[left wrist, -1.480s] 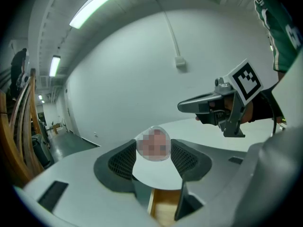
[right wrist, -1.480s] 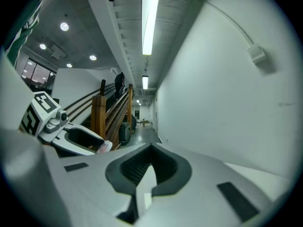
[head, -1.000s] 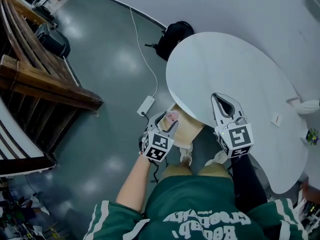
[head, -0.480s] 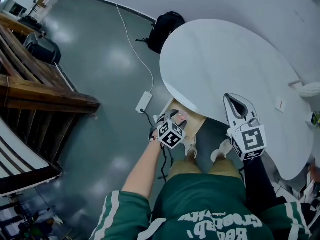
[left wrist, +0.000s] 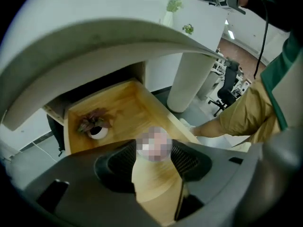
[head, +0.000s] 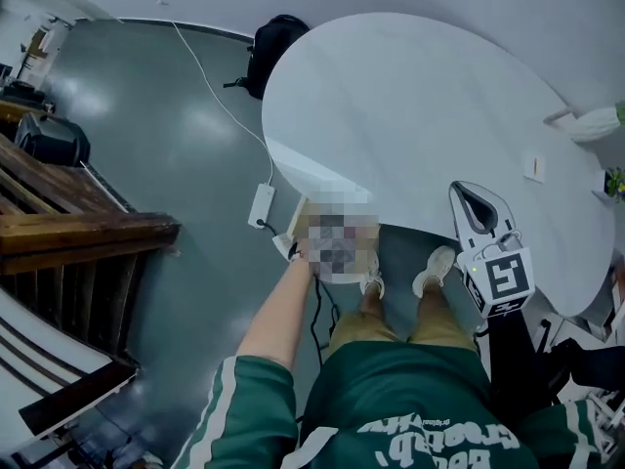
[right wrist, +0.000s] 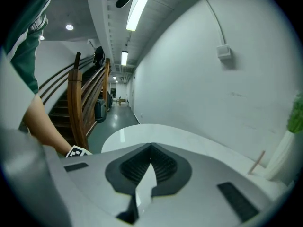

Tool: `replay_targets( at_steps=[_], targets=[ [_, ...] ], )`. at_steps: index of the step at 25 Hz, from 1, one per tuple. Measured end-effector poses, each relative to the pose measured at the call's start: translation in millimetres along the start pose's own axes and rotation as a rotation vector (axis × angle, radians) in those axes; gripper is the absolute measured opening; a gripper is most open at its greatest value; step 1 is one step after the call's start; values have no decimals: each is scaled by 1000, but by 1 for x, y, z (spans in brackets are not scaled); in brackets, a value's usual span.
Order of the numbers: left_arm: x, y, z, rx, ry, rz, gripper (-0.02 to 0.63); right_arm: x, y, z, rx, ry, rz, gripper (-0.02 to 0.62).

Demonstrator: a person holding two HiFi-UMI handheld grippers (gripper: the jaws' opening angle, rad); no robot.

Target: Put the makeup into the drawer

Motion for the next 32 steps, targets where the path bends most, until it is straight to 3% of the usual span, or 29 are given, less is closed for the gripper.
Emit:
replay_targets(
  at_steps=[8,14,21,28,32],
  targets=[
    [1,-52,-8,46,-93,74,233,50,23,-27,60,-20,102,5],
    [1,-71,3,-17,-102,54,233,65,26,-27,65,-25,137,5],
    [2,-82,11,-34,-33,37,233,67,22,-23,57,-18,149,5],
    [12,-89,8,-32,-34,68,235,64,19,-22,52,-10,142,5],
    [13,-85,5,-31,-33,89,270,61,18,-20,47,-10,131,5]
  ],
)
Point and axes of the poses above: the fingertips, and each gripper's own axes: y backward along the fingers, z to its left, x out of its underside, the point moved 2 cm from there along y, backward along the fingers, and after that the axes turned 15 degrees about y, right-handed, at the moved point
